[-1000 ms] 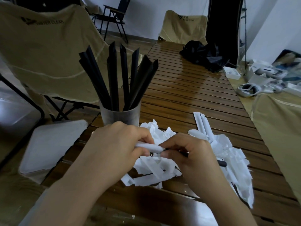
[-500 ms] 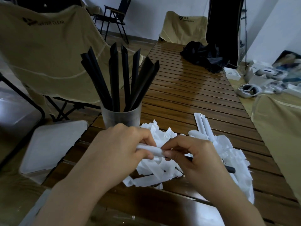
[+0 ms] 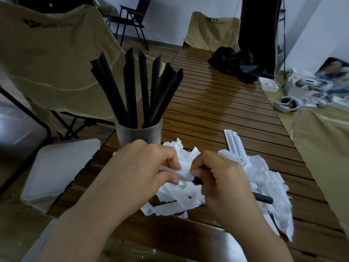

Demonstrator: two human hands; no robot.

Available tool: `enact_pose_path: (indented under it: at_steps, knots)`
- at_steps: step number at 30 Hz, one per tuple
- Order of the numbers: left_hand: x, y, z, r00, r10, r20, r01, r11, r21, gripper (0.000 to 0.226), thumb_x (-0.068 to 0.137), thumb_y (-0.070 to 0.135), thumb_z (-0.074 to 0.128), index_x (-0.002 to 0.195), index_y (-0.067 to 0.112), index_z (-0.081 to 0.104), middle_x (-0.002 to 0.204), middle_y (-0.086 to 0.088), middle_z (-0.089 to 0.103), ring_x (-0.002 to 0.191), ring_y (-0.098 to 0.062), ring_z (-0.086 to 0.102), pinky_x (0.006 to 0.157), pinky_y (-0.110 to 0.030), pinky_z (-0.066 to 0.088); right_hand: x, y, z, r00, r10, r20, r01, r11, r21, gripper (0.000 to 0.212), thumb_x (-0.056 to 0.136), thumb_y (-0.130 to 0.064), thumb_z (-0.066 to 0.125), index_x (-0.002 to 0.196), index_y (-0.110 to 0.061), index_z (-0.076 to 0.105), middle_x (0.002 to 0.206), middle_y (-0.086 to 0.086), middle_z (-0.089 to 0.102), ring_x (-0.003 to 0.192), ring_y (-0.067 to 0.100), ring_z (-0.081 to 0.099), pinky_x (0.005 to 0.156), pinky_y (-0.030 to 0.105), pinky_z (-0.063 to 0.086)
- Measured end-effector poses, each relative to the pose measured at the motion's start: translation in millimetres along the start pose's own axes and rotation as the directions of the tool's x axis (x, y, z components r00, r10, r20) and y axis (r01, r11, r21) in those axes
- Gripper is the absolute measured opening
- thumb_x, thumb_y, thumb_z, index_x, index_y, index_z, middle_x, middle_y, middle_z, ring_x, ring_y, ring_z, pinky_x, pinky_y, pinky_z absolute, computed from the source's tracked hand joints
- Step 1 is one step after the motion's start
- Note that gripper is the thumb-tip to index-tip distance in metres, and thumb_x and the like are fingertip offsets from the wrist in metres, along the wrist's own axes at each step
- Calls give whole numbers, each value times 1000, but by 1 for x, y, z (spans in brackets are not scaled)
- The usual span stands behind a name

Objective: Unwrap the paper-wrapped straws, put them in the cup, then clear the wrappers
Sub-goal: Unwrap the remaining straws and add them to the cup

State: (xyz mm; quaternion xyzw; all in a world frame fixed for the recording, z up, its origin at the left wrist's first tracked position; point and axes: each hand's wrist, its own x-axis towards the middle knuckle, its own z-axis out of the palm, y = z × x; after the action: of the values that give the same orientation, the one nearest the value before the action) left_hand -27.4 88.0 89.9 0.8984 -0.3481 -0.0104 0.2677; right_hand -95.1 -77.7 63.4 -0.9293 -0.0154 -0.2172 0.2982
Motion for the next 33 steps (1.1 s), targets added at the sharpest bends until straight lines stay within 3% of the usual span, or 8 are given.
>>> enact_pose_path:
  at_steps: [3, 7, 10, 13, 16, 19, 28, 33]
  knots:
    - [1, 0, -2, 999, 14, -29, -15, 1000, -25, 10, 76, 38, 75, 86, 38, 73, 82, 17, 71, 78, 0, 64, 70, -28, 54, 0, -3, 5, 999, 18, -32, -18, 1000, 7, 41, 75, 12, 55, 72, -28, 47, 68, -11, 52, 58, 14, 57, 48, 33, 48]
    - [2, 1, -6, 999, 16, -29, -17, 999, -43, 11, 76, 32, 77, 84, 37, 74, 82, 15, 72, 80, -2, 65, 73, -33, 54, 0, -5, 6, 999, 49, 0, -49, 999, 15, 45, 74, 17, 60, 72, -26, 48, 71, -5, 55, 62, 17, 61, 51, 30, 50]
    - [0, -2, -7, 1000, -2, 6, 2, 999, -51, 8, 78, 38, 73, 85, 42, 72, 85, 20, 71, 83, 3, 62, 73, -26, 52, 2, -3, 0, 992, 84, 94, -90, 994, 55, 38, 83, 8, 61, 73, -27, 50, 73, -6, 57, 67, 13, 62, 59, 22, 50]
    - [-3, -2, -7, 1000, -7, 22, 6, 1000, 4, 6, 80, 45, 68, 86, 44, 67, 85, 24, 68, 84, 8, 57, 63, -11, 41, 3, 0, -7, 967, 167, 194, -197, 970, 143, 36, 89, -3, 60, 71, -33, 56, 76, -6, 65, 75, 17, 66, 72, 37, 56]
    - [-3, -1, -8, 1000, -3, 19, 3, 1000, -22, 6, 80, 42, 70, 84, 43, 67, 87, 23, 69, 85, 6, 60, 70, -17, 49, 3, 0, -10, 944, 226, 240, -270, 948, 168, 38, 89, -7, 62, 68, -38, 56, 78, -3, 69, 78, 17, 67, 77, 38, 56]
    - [-2, -1, -6, 999, 25, 20, -24, 999, -38, 6, 78, 40, 72, 82, 41, 68, 84, 21, 70, 82, 3, 62, 71, -24, 52, 4, -4, -8, 941, 243, 234, -274, 955, 111, 42, 89, -1, 59, 65, -34, 51, 78, 0, 65, 74, 17, 66, 72, 36, 56]
    - [2, 6, -7, 977, 209, -47, -205, 976, 75, 14, 64, 34, 81, 73, 38, 71, 61, 20, 65, 55, 2, 50, 51, -5, 28, 0, -9, -3, 979, 192, 74, -199, 975, 98, 43, 84, 6, 53, 68, -33, 45, 68, -13, 52, 63, 16, 61, 51, 30, 50]
    - [-1, 6, -4, 998, 55, -17, -55, 998, -12, 30, 83, 59, 53, 106, 44, 62, 96, 25, 67, 89, 5, 60, 73, -16, 49, 0, -10, -2, 981, 189, 35, -190, 981, 47, 38, 85, 6, 52, 74, -30, 45, 73, -11, 54, 65, 13, 56, 52, 23, 44]
